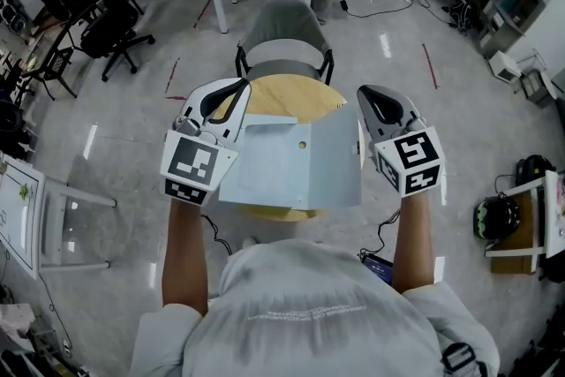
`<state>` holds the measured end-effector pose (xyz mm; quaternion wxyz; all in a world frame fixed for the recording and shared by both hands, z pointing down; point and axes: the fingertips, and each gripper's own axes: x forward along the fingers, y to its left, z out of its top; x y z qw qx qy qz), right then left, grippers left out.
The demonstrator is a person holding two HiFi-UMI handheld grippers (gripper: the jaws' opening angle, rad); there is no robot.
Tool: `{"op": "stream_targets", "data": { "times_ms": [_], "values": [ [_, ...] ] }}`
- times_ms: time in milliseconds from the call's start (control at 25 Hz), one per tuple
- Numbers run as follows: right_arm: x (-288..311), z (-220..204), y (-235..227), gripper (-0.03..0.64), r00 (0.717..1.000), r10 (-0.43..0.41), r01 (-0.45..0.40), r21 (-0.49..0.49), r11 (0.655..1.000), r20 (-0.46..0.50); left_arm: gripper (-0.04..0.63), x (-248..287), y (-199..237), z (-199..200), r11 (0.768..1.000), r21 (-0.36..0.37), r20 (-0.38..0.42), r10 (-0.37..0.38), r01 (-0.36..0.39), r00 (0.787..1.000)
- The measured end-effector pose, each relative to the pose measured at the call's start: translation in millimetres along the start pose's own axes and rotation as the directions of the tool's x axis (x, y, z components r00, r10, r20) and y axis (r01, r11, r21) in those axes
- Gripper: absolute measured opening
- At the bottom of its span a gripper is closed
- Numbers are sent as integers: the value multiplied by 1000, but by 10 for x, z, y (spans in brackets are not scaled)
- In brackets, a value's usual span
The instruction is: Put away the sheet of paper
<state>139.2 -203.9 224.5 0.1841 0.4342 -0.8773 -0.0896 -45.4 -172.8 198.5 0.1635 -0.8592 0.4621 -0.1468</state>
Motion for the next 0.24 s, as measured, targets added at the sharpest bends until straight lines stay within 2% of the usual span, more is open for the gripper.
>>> {"op": "stream_targets", "data": {
  "times_ms": [240],
  "values": [
    [31,-36,2,28,1000,4,-4,11,1000,-13,18,9,14,-14,1000,-6,-5,-2,2,1000]
  ]
}}
